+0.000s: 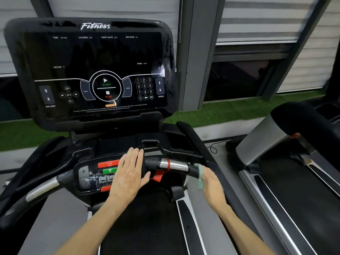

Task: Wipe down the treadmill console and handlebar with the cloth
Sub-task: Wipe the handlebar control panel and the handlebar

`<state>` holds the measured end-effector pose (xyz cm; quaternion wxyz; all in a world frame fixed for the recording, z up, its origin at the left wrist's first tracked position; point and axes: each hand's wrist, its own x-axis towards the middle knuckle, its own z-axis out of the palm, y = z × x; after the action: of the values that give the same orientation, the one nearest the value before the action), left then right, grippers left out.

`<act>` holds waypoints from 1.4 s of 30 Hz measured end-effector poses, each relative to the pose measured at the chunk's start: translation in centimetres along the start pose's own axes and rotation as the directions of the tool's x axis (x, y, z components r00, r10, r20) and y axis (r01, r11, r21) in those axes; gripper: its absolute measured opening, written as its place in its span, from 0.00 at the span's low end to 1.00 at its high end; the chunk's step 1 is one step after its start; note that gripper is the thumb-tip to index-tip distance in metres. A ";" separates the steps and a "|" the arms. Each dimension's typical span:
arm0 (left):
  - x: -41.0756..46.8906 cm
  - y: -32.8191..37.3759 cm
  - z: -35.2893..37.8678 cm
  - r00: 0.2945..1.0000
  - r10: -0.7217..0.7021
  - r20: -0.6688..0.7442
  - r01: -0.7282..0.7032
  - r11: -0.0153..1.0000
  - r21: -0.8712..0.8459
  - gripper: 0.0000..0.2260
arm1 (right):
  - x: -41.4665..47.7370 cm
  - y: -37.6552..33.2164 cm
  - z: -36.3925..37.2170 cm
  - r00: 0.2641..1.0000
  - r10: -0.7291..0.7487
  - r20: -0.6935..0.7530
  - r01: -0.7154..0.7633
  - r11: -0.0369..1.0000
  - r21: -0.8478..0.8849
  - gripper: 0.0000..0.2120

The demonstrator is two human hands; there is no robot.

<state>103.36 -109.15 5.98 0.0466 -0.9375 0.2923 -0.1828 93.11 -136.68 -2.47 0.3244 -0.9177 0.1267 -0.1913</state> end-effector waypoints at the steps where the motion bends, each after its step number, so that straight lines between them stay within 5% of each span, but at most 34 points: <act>1: 0.0 0.0 0.0 1.000 -0.001 -0.002 0.001 1.000 0.000 0.34 | -0.4 0.6 -0.2 0.999 0.041 0.001 -0.041 0.998 -0.050 0.26; 5: 0.0 0.0 0.0 1.000 0.001 -0.010 -0.001 1.000 -0.003 0.34 | -0.2 -1.1 1.4 0.991 0.119 -0.054 -0.115 0.990 0.077 0.23; 14: 0.0 -0.2 0.0 1.000 0.015 -0.008 -0.015 1.000 -0.002 0.34 | 2.3 -7.5 3.9 0.949 -0.314 0.017 0.314 0.949 0.008 0.26; 18: 0.0 -0.2 0.0 1.000 0.015 -0.011 -0.016 1.000 -0.010 0.34 | 0.9 -2.7 0.4 0.983 -0.174 0.054 0.176 0.983 -0.042 0.30; 22: 0.0 -0.2 0.1 1.000 0.011 -0.011 -0.011 1.000 -0.004 0.34 | 0.1 1.4 -0.9 0.994 0.089 0.067 -0.065 0.954 -0.293 0.28; 26: 0.1 -0.2 0.0 1.000 0.013 -0.020 -0.013 1.000 0.007 0.34 | -0.3 -0.1 0.5 0.988 0.150 -0.043 -0.150 0.989 0.006 0.18; 30: 0.1 0.0 0.1 1.000 0.014 -0.020 -0.014 0.999 0.030 0.34 | 1.1 -5.8 1.4 0.996 0.019 -0.091 -0.005 0.988 0.154 0.15; 33: 0.1 -0.1 0.1 1.000 0.014 -0.025 -0.013 1.000 0.028 0.34 | 2.5 -10.5 3.2 0.978 -0.202 -0.058 0.208 0.972 0.111 0.19; 38: 0.1 0.0 -0.1 1.000 0.007 -0.020 -0.007 0.999 0.033 0.35 | 2.7 -11.2 3.6 0.947 -0.316 0.052 0.315 0.949 0.033 0.23; 42: 0.0 -0.2 -0.1 1.000 0.000 -0.020 0.001 1.000 0.030 0.35 | 2.5 -8.1 1.3 0.996 -0.084 0.007 0.084 0.996 0.009 0.14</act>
<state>103.42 -108.99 6.08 0.0577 -0.9349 0.2899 -0.1963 96.78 -130.73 2.45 0.3205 -0.9215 0.0861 -0.2019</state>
